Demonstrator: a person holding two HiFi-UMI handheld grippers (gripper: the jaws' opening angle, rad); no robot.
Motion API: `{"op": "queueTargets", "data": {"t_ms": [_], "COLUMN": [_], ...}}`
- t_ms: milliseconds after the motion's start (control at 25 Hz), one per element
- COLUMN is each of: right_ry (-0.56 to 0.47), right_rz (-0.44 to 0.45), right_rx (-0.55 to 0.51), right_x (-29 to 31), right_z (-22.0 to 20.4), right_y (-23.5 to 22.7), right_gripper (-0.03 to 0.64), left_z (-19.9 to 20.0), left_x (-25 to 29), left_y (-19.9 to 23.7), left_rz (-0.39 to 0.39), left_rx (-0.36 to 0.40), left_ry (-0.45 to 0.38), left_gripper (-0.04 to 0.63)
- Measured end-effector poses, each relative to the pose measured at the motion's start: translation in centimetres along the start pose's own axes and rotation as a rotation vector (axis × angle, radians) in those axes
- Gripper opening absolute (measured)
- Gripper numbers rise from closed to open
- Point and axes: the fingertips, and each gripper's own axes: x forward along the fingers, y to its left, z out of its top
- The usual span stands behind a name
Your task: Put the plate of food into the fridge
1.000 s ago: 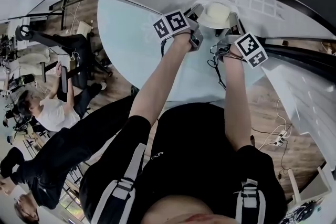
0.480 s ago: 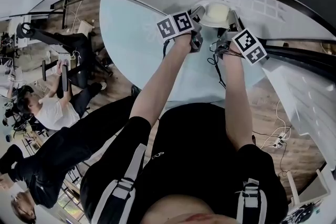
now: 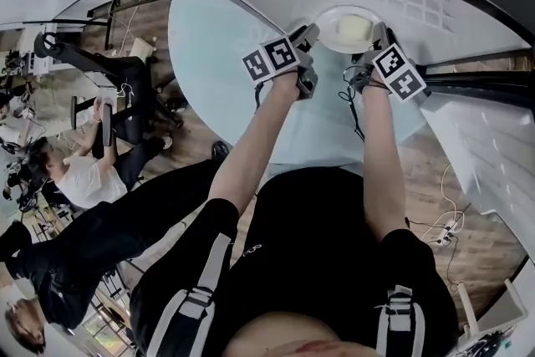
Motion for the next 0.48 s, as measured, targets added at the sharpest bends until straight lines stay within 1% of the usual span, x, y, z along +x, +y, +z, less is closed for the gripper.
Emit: {"op": "queueTargets", "data": {"t_ms": [80,160,320,400,480], "right_ry": [-0.022,-0.045,-0.082,-0.087,-0.089], "right_rz": [0.008,0.038,0.105,0.131,0.153], "right_rx": [-0.081,-0.170,-0.326,-0.379,-0.424], "right_x": [-0.3,-0.9,-3.4,-4.7,-5.7], "right_z": [0.8,1.5,2.2,1.9,1.4], "right_y": [0.8,2.4,4.8,5.4,6.1], "right_gripper": [0.110,0.102,0.037,0.026,0.006], "left_z": [-0.2,-0.1,0.1,0.0,0.3], "left_x": [-0.8,-1.6,-3.4,-4.5,-5.6], "left_y": [-0.1,-0.1,-1.8,-3.0,-3.9], "left_rz": [-0.021,-0.039,-0.104,-0.136,-0.161], "left_rx": [-0.017,-0.024,-0.022,0.007,0.066], "left_ry": [-0.012,-0.030,-0.080,-0.102,-0.127], "left_gripper": [0.108,0.068,0.000,0.000,0.000]}}
